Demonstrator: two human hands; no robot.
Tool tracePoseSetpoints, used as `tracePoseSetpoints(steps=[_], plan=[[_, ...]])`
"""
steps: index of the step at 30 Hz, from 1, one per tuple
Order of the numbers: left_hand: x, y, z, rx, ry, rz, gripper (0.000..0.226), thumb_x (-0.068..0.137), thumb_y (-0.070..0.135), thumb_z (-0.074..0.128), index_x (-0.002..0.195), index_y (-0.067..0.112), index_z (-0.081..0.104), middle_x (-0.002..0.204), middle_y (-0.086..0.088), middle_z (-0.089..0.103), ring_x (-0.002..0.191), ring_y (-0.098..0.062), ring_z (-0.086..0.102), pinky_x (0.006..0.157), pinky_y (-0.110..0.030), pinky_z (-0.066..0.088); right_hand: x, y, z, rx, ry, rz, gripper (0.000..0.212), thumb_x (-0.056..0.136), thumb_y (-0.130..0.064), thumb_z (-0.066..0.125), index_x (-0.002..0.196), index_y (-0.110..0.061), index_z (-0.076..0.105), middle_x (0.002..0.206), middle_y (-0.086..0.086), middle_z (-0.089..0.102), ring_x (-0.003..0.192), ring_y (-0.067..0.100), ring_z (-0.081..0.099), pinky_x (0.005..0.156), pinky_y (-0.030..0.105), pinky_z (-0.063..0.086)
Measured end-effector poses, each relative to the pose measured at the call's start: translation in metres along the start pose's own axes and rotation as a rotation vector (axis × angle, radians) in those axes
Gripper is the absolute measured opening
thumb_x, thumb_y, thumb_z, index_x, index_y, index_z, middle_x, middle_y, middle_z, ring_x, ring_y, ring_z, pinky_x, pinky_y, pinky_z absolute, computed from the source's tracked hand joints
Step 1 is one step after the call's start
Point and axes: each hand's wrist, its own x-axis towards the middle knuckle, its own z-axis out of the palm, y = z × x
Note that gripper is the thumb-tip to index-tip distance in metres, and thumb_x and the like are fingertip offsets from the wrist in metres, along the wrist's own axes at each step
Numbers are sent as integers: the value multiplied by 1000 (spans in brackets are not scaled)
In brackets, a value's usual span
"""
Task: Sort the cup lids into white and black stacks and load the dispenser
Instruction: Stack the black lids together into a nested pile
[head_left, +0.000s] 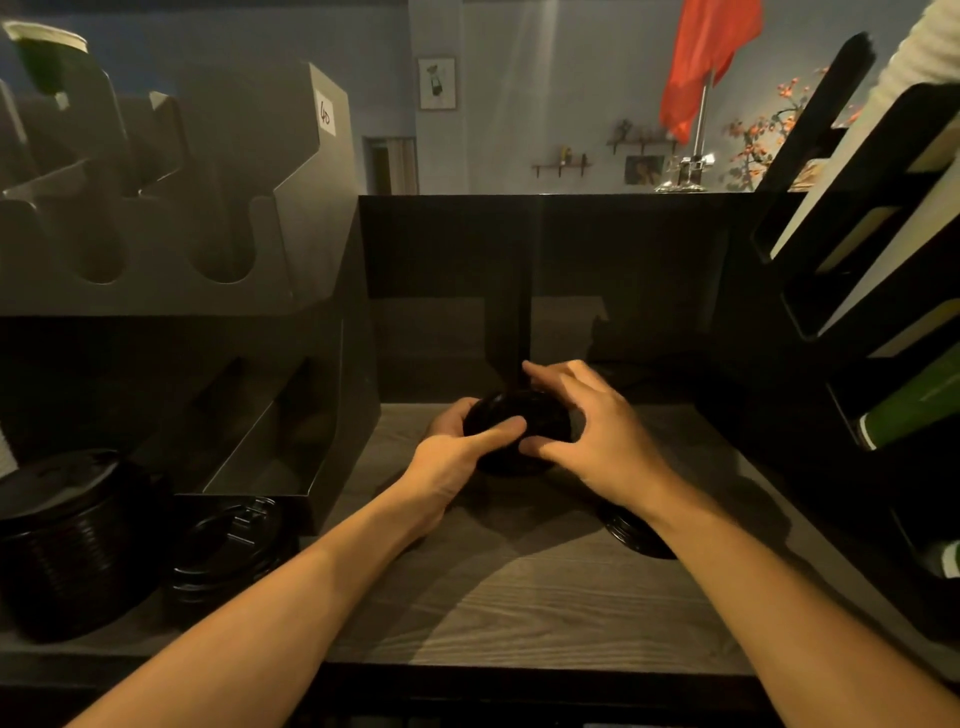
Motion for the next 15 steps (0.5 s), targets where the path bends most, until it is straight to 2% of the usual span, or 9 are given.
tracePoseSetpoints(steps=[2, 4, 7, 9, 11, 13, 15], plan=[[0, 1, 1, -17, 22, -4, 41, 84, 27, 80, 122, 14, 68, 116, -10, 74, 110, -24, 70, 95, -37, 58, 2, 1, 3, -21, 86, -31, 72, 77, -30, 86, 141, -25, 54, 125, -14, 53, 117, -3, 51, 94, 7, 43], [2, 0, -1, -73, 27, -21, 49, 79, 25, 83, 124, 15, 68, 118, -10, 74, 114, -27, 70, 105, -46, 53, 3, 1, 6, -49, 144, 26, 62, 80, -41, 81, 135, -23, 57, 120, -13, 56, 109, -1, 55, 87, 11, 47], [1, 1, -3, -141, 23, -15, 36, 85, 12, 76, 120, 14, 69, 116, -10, 75, 115, -29, 69, 104, -49, 54, 2, 4, 3, -31, 41, 161, 49, 83, -49, 75, 126, -29, 61, 110, -16, 62, 100, -2, 58, 77, 12, 45], [1, 1, -3, -126, 8, -8, 34, 85, 8, 76, 118, 17, 69, 117, -8, 74, 117, -29, 67, 104, -50, 53, 1, 6, 2, -1, -11, 180, 46, 86, -46, 74, 128, -30, 62, 114, -13, 65, 104, 3, 61, 78, 13, 45], [0, 1, -2, -97, -2, -6, 41, 80, 11, 81, 118, 21, 69, 119, -6, 73, 117, -27, 67, 105, -51, 53, 1, 6, 2, -23, -13, 177, 46, 92, -42, 70, 135, -31, 59, 119, -9, 61, 109, 8, 58, 82, 17, 45], [0, 1, -2, -87, -8, -8, 53, 71, 26, 88, 120, 25, 69, 119, -5, 74, 117, -27, 67, 105, -51, 53, 1, 6, 3, -61, -29, 174, 48, 96, -39, 64, 143, -33, 53, 121, -7, 56, 112, 11, 54, 86, 21, 44], [-1, 0, -1, -83, -38, -4, 57, 68, 41, 86, 120, 26, 69, 118, -5, 74, 116, -26, 68, 104, -50, 53, 1, 7, 4, -100, -67, 155, 49, 99, -37, 59, 147, -36, 46, 126, -7, 52, 116, 12, 52, 92, 24, 43]])
